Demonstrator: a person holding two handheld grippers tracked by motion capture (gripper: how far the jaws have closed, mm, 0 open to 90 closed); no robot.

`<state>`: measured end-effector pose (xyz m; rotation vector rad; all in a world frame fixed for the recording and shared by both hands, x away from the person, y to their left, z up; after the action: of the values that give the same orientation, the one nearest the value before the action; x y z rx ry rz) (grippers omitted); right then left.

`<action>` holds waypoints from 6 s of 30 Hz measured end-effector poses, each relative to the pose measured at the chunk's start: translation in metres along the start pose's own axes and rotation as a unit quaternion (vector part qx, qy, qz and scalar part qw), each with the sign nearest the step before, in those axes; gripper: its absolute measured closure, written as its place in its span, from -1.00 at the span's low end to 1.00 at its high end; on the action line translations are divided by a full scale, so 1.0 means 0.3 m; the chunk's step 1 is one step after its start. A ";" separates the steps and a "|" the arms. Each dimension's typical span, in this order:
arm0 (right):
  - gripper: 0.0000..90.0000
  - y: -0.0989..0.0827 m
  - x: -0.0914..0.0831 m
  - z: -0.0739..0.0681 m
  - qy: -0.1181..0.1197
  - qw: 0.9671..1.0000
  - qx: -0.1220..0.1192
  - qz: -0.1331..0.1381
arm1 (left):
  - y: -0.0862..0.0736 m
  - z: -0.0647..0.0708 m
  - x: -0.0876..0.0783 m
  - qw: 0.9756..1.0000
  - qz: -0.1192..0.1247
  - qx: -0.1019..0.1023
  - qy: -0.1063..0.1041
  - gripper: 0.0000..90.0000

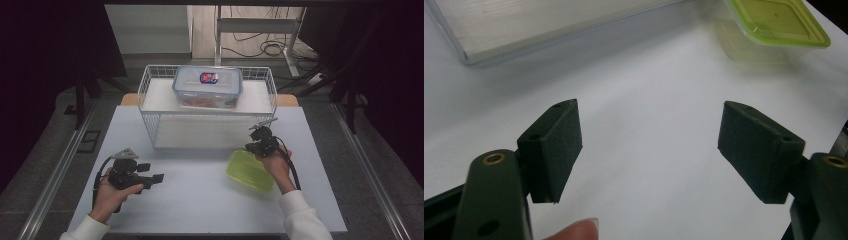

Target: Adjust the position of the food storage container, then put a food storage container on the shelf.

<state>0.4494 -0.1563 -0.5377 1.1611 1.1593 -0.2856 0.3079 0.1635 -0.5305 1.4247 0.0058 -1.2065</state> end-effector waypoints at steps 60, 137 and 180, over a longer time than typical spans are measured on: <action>0.97 -0.339 -0.187 0.072 -0.027 0.999 0.012 -0.018 | -0.024 0.016 0.014 1.000 -0.013 -0.005 0.005 -0.46; -0.18 -0.297 -0.214 -0.254 0.240 0.956 0.151 0.079 | -0.002 0.171 0.144 0.990 0.006 -0.117 -0.076 -0.35; 0.78 -0.304 -0.128 -0.306 0.312 0.924 0.216 0.036 | -0.040 0.220 0.199 0.970 -0.018 -0.178 -0.164 0.80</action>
<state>0.3171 -0.1343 -0.5516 1.7589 1.6539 -0.1120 0.2862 0.0819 -0.5611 0.9073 0.0184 -1.3810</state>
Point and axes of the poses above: each handheld gripper's, and its own axes: x roughly forward along the jaws, y roughly out of its top, z roughly to its right, the point moved 9 cm from there along x, roughly forward along the jaws, and after that the axes turned 6 degrees about x, right-handed, at the moved point
